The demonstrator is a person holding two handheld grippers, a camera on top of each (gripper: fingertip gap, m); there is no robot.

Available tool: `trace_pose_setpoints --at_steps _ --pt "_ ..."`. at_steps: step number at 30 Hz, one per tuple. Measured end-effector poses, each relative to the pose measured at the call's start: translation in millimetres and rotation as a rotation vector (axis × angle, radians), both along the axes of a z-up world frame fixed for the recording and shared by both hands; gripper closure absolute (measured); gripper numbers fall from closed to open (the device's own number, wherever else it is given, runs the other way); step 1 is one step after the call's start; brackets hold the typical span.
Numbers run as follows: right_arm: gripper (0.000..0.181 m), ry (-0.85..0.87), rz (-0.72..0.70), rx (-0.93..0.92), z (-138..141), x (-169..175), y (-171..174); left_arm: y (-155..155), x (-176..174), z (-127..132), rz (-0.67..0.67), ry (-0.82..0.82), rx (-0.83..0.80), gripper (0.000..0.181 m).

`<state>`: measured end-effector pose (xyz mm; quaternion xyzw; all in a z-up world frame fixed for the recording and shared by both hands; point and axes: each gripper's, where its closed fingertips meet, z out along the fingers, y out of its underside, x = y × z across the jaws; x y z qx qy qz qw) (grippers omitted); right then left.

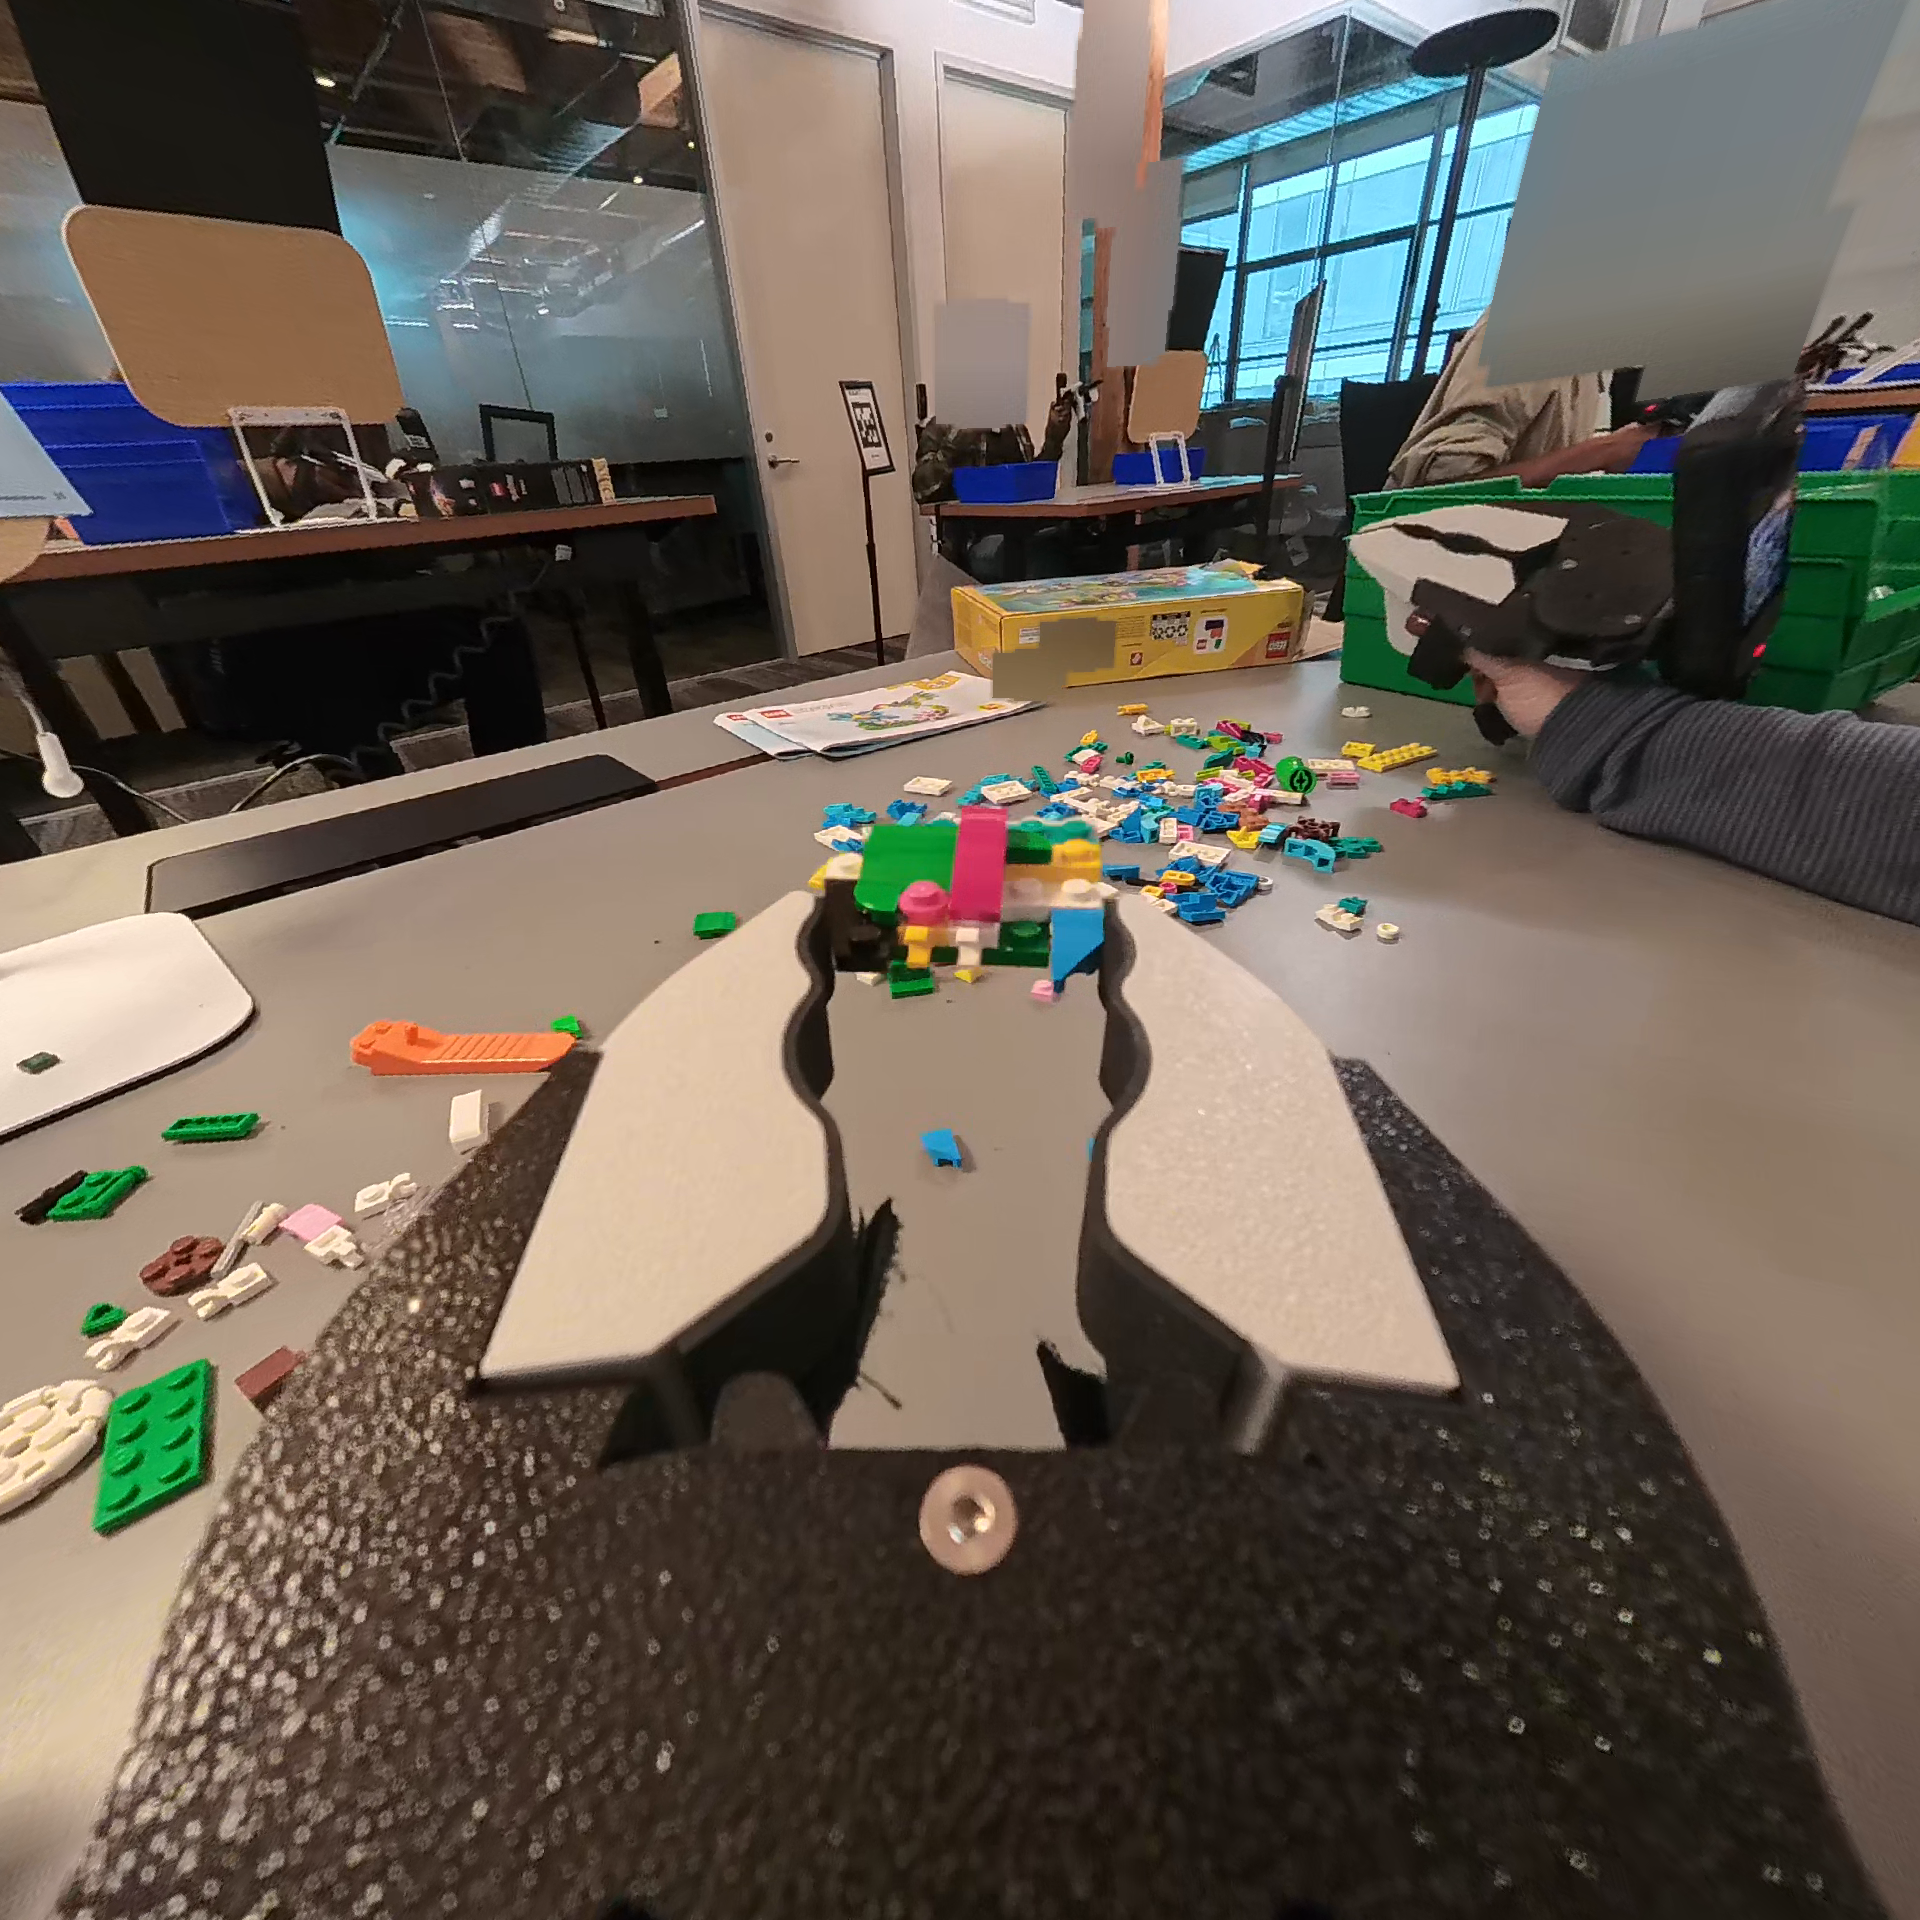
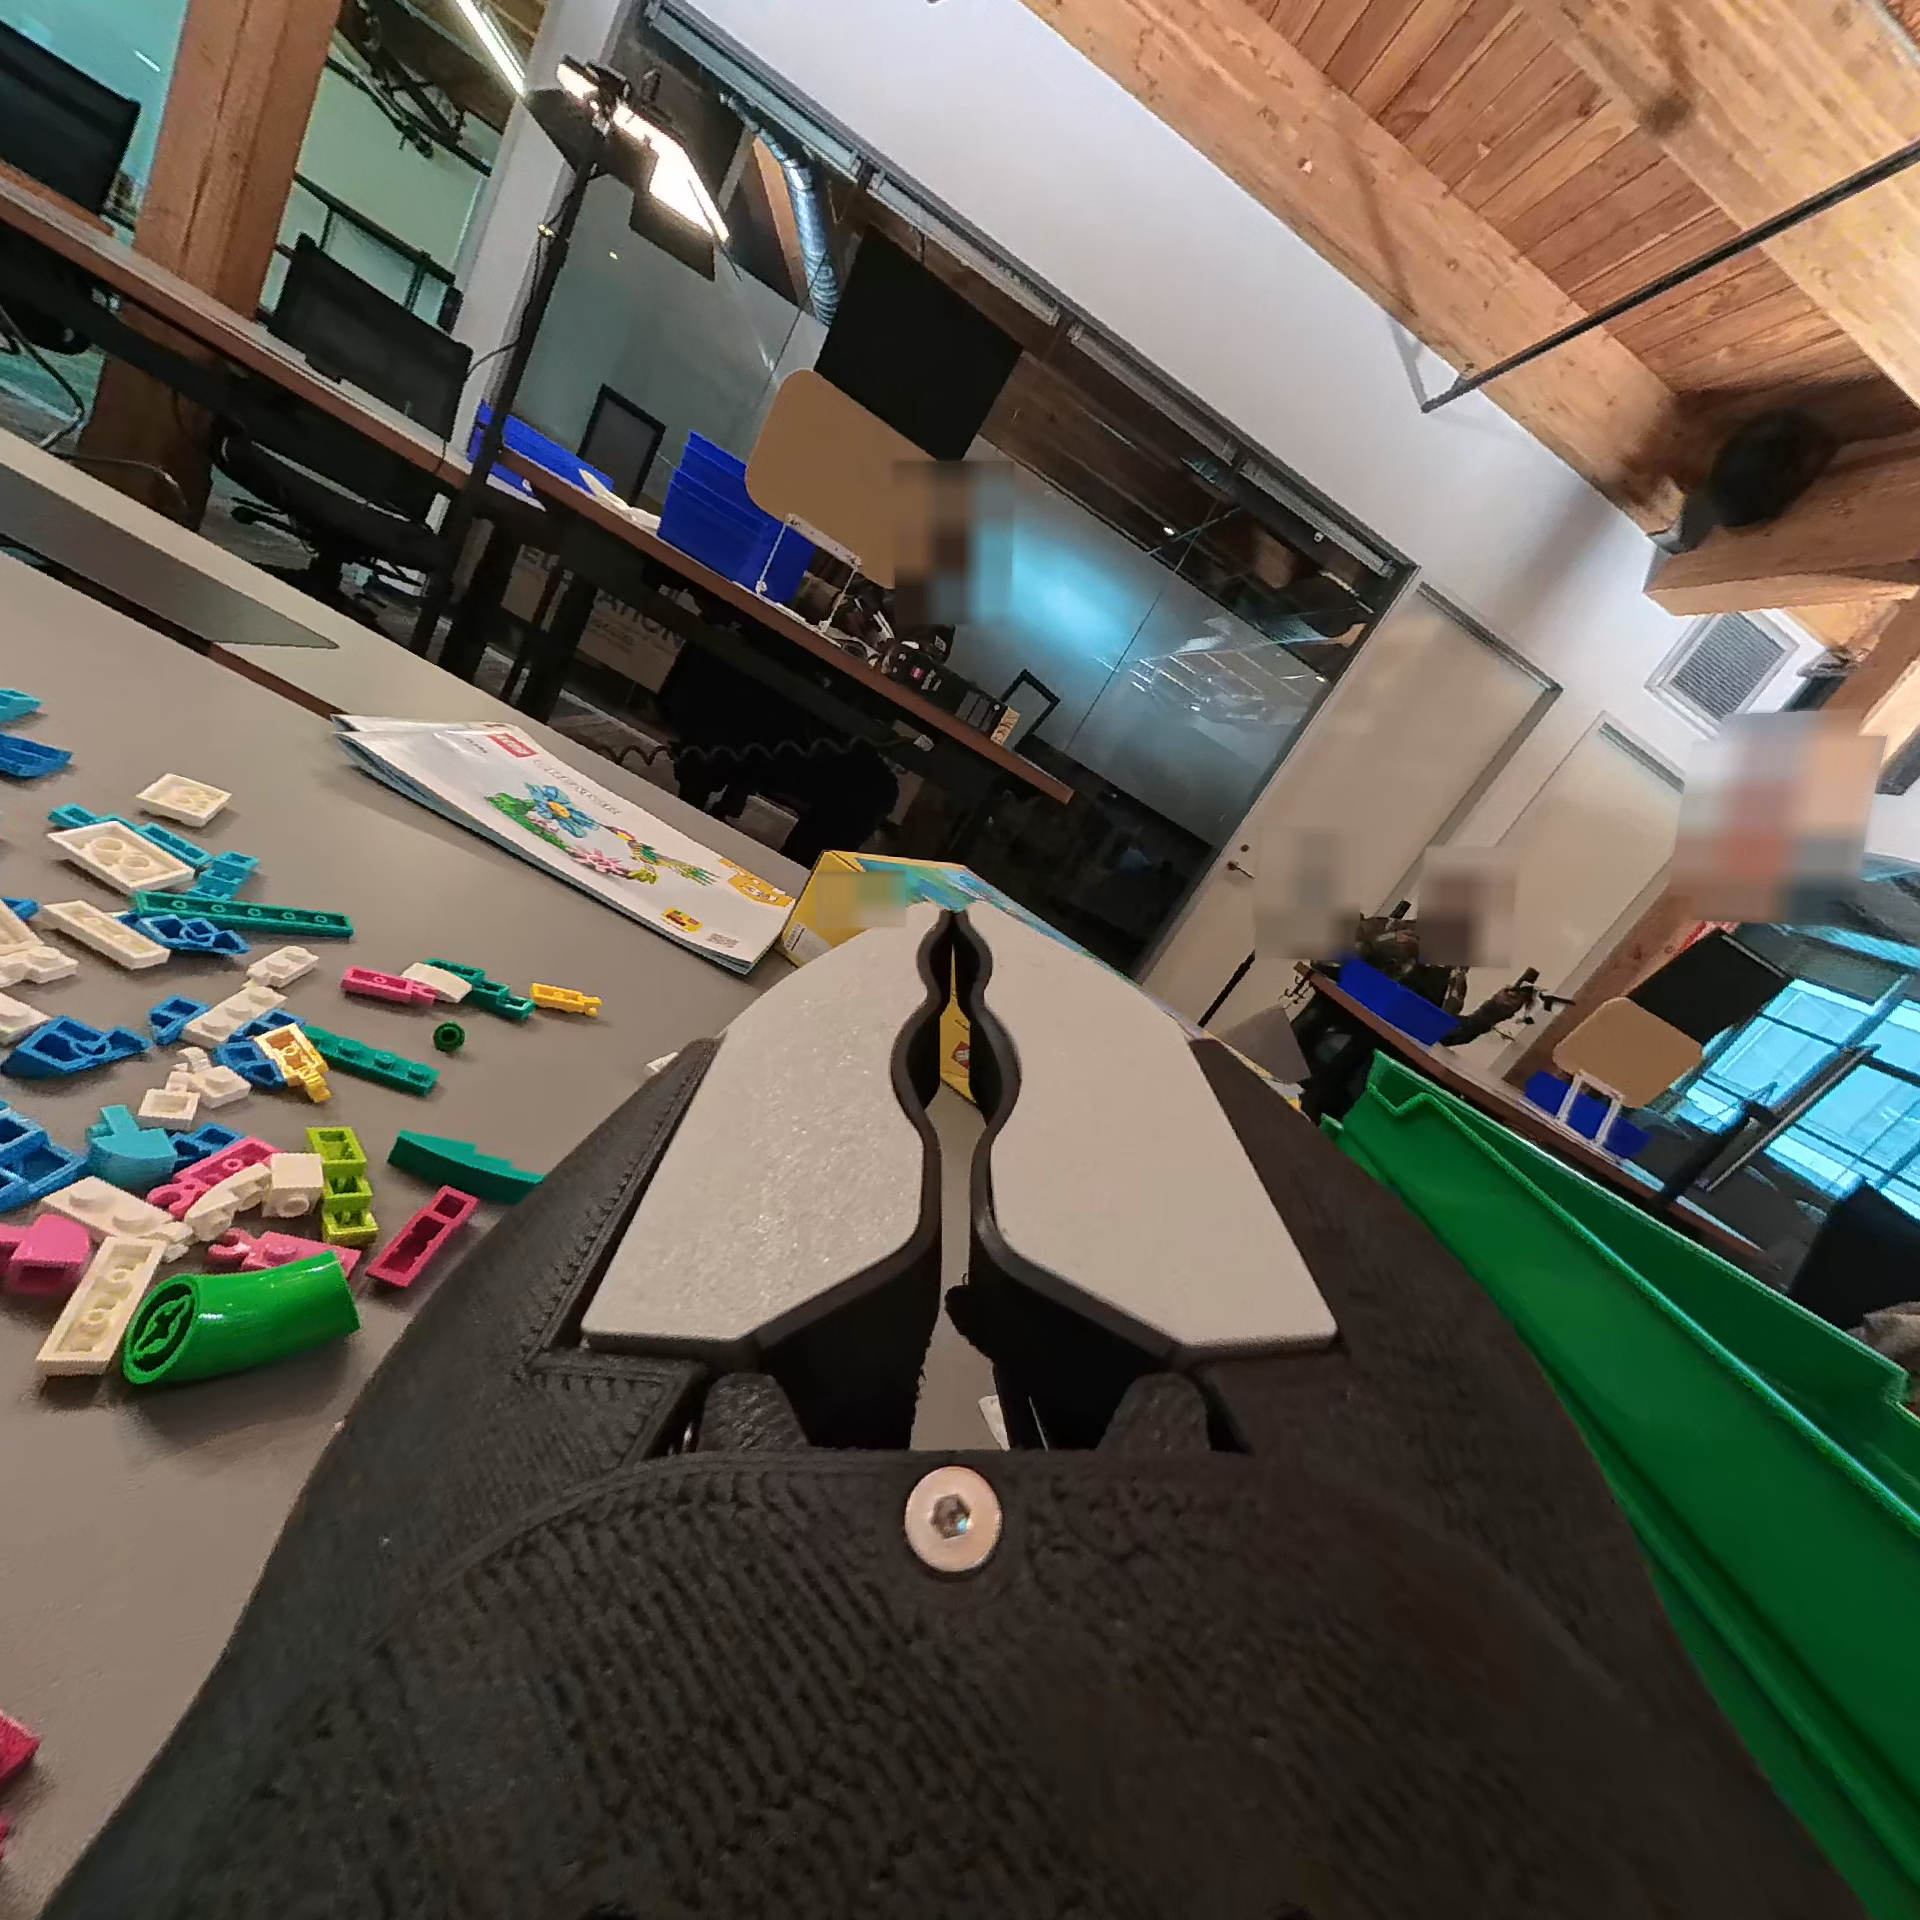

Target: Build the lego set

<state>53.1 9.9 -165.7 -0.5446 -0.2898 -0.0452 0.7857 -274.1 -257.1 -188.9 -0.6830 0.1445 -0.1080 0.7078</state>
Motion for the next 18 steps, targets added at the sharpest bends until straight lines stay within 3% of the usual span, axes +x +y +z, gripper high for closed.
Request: trace_pose_setpoints --at_steps 12,18 --pt "0.181 -0.001 0.002 -0.007 -1.2 -0.4 1.0 2.1 19.2 -13.8 -0.009 0.199 -0.030 0.132" --pt "0.181 -0.004 0.004 -0.010 -1.7 -0.7 1.7 2.1 19.8 -14.2 -0.011 0.204 -0.030 0.133"
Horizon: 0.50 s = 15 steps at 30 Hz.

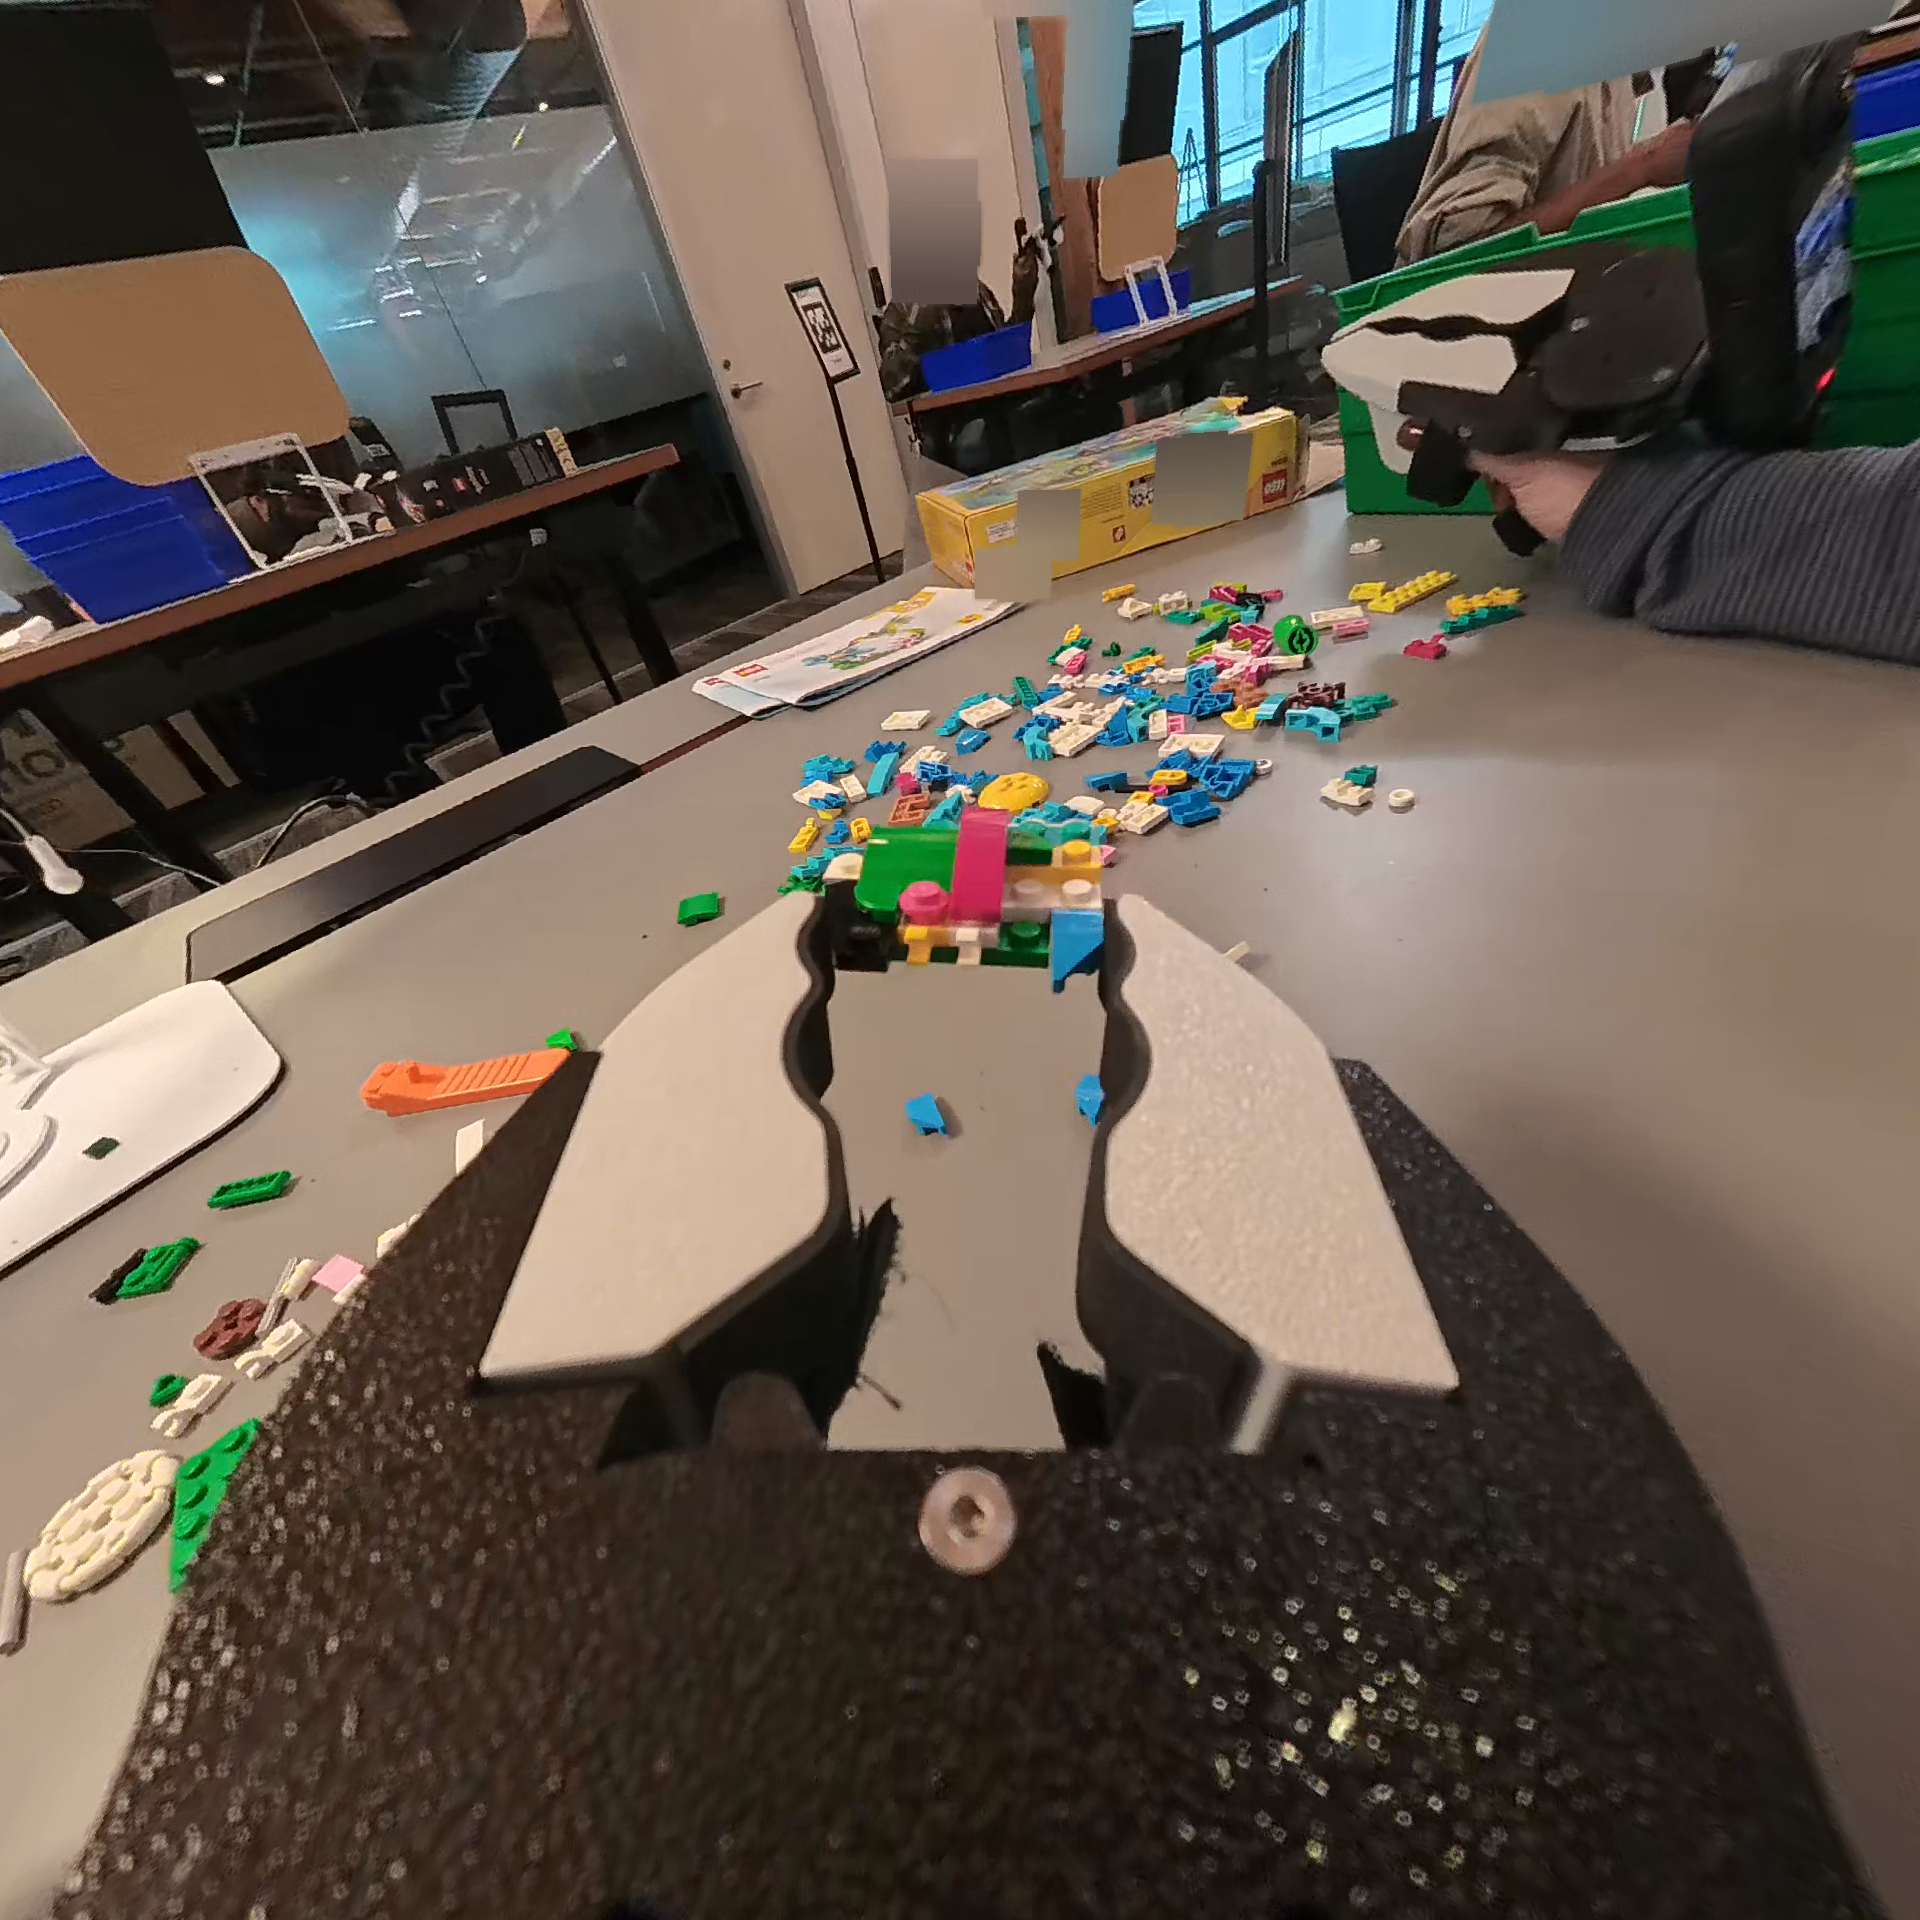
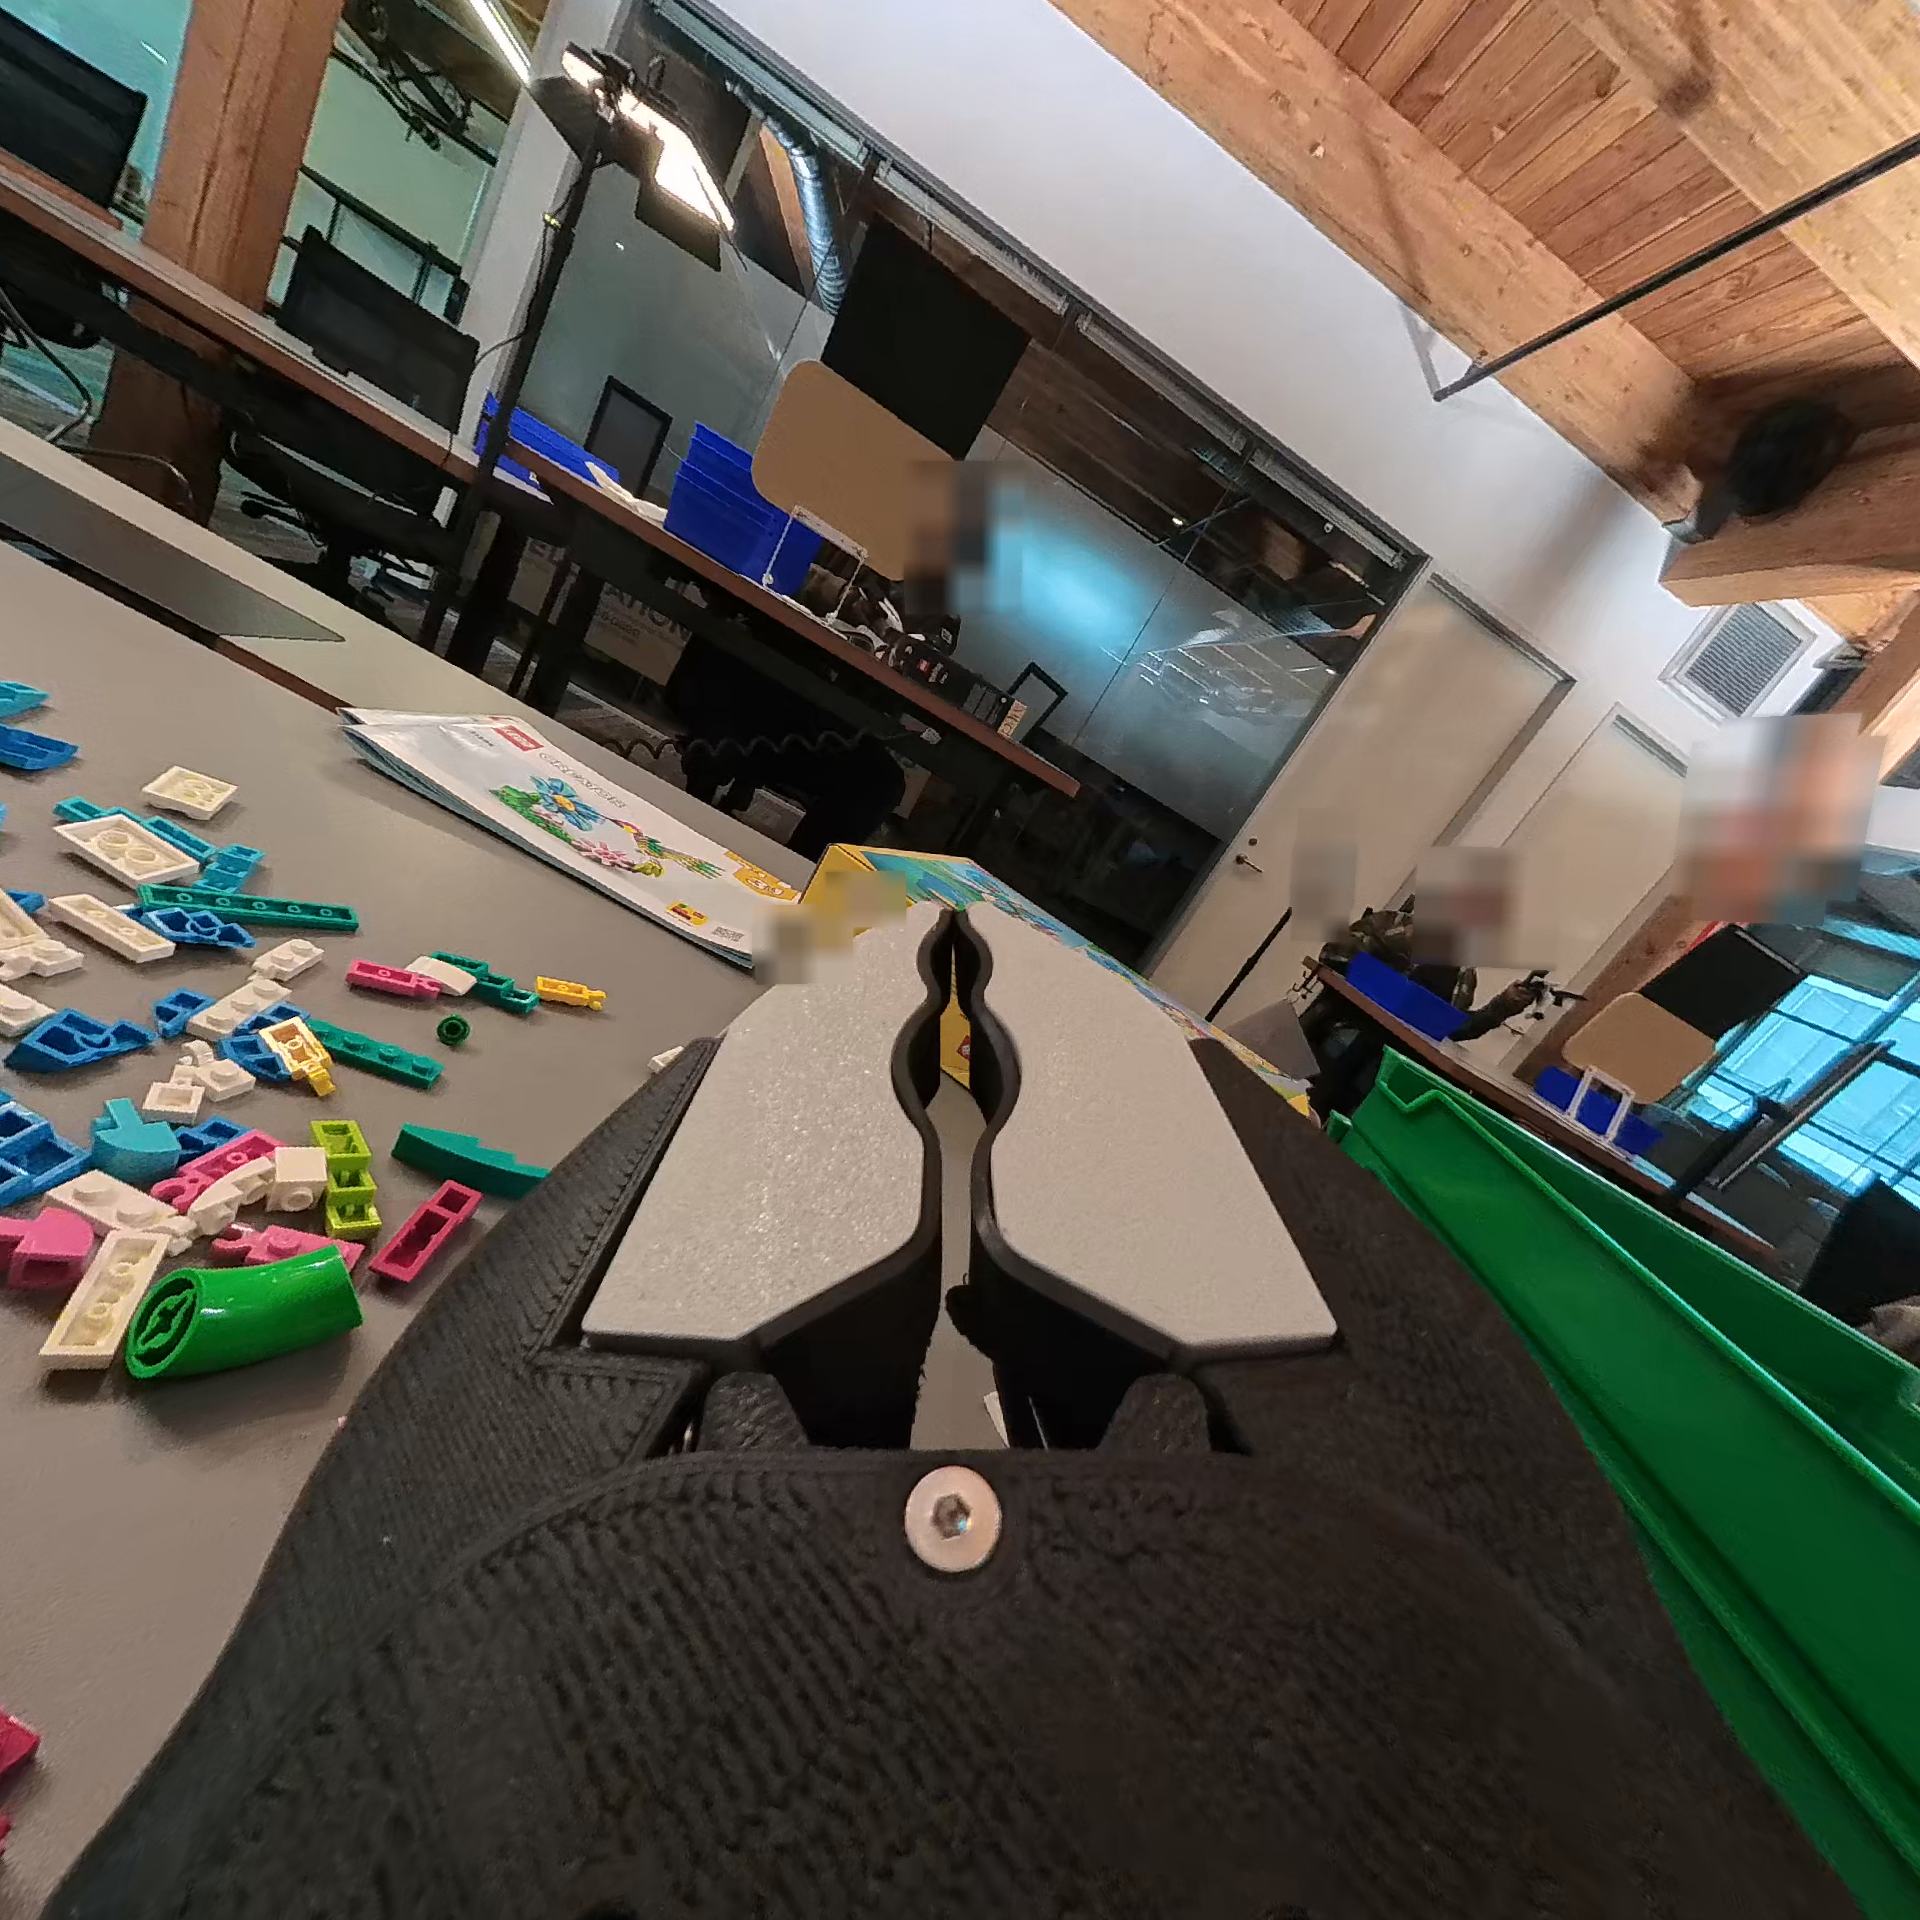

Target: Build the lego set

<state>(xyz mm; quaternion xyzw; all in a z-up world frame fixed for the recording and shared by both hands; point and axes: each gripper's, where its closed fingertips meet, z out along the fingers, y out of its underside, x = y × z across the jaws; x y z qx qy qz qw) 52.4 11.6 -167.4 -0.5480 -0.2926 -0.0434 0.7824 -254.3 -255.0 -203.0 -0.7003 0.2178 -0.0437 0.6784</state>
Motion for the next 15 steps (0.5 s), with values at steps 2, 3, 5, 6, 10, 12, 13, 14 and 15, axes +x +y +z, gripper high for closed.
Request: trace_pose_setpoints --at_steps 2,3,5,6,10,12,13,14,15 --pt "0.181 0.000 0.000 0.000 0.0 0.2 0.1 -0.2 -1.1 0.9 0.000 -0.012 0.002 0.133" --pt "0.181 0.000 0.000 0.000 0.0 0.4 0.2 -0.3 -1.4 1.5 0.000 -0.017 0.004 0.133" --pt "0.181 -0.001 0.000 -0.001 -0.2 0.2 0.5 -0.3 -2.3 2.2 0.000 -0.027 0.005 0.132" --pt "0.181 -0.002 0.000 -0.002 -0.3 0.1 0.6 -0.3 -2.6 2.4 0.000 -0.030 0.004 0.133" --pt "0.181 -0.002 0.000 -0.002 -0.3 0.3 0.9 -0.5 -4.5 4.0 -0.002 -0.056 0.007 0.132" --pt "0.181 -0.002 -0.001 -0.003 -0.4 0.5 1.2 -0.7 -6.8 5.9 -0.001 -0.082 0.010 0.132" --pt "0.181 -0.002 -0.001 -0.002 -0.4 0.4 1.2 -0.8 -8.3 7.0 -0.001 -0.097 0.012 0.132" --pt "0.181 -0.002 0.000 -0.002 -0.3 0.5 1.2 -1.0 -9.6 8.0 -0.002 -0.113 0.014 0.132" --pt "0.181 -0.002 0.000 -0.002 -0.4 0.6 1.2 -1.1 -11.0 9.1 -0.002 -0.127 0.016 0.132"
